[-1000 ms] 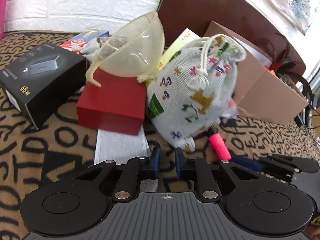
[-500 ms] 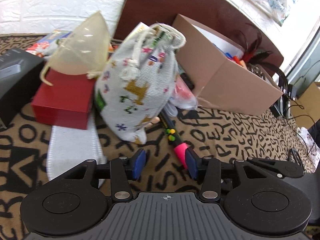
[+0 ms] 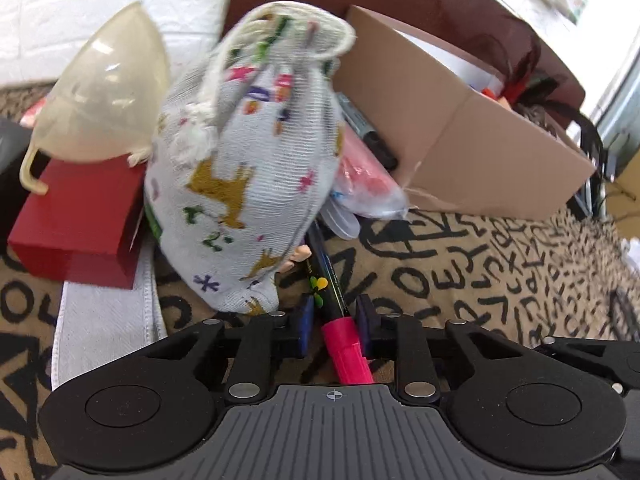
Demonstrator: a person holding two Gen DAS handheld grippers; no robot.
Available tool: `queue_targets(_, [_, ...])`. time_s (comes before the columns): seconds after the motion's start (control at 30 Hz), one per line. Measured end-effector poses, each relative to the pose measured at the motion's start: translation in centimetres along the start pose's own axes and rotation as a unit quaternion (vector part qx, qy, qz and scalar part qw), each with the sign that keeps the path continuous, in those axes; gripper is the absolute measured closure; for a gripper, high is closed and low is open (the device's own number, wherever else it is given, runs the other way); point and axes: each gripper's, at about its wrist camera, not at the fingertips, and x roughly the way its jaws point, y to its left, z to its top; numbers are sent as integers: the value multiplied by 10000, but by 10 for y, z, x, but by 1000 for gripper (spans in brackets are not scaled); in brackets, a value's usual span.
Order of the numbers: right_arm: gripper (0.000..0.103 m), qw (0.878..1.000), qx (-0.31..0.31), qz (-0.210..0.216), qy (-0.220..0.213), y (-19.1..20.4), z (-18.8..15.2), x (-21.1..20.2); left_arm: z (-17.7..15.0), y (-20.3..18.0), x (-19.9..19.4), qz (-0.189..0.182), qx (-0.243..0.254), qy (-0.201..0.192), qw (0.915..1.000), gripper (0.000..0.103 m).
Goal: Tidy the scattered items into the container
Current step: 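Grasp the pink-capped black marker beside the cloth bag with the left tool, then lift the marker with the left tool while the right tool grasps the clear plastic tube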
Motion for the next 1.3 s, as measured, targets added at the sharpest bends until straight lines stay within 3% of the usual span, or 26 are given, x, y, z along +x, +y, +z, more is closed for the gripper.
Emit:
queue_targets(0.2, [69,9985,406,-363,-39,-19,3,4,-10,13,-22,164,153,89,9997,88])
queue_targets(0.27, [69,9984,418,-367,-22,-20,5,10,-16,20,-30,176,92,64,9998,77])
queue_targets(0.3, [69,9984,416,-375,-19,-19,6,14,-16,22,-32,132,43,53,9999,61])
queue_targets(0.37, [69,9984,381,-428,-40,-17,11,22,-17,23,-36,115,17,13,9999,53])
queue_targets(0.4, [69,9983,360,-461,-64,-16,13,25,-18,22,-37,123,80,19,9999,54])
queue_targets(0.47, [69,9982,312,-499,-70,-14,19,31,-20,21,-37,235,279,46,9993,80])
queue_targets(0.5, [68,9983,287,-503,-92,-14,21,33,-21,20,-37,252,340,56,9991,86])
queue_targets(0.77, [68,9982,318,-444,-237,-17,42,51,-39,36,-64,120,112,167,9997,85])
queue_targets(0.83, [68,9983,363,-381,-250,-17,47,59,-42,36,-67,177,101,119,9997,62])
queue_targets(0.93, [68,9984,371,-378,-213,-16,52,72,-40,35,-62,189,148,52,9997,55])
queue_targets(1.1, [68,9976,398,-464,-319,-17,56,82,-39,33,-54,166,318,6,9994,55])
queue_targets(1.2, [74,9979,315,-471,-305,-18,56,84,-40,31,-52,334,498,-6,9982,81])
queue_targets(1.3, [75,9984,266,-441,-236,-17,55,78,-40,34,-53,290,412,2,9987,82])
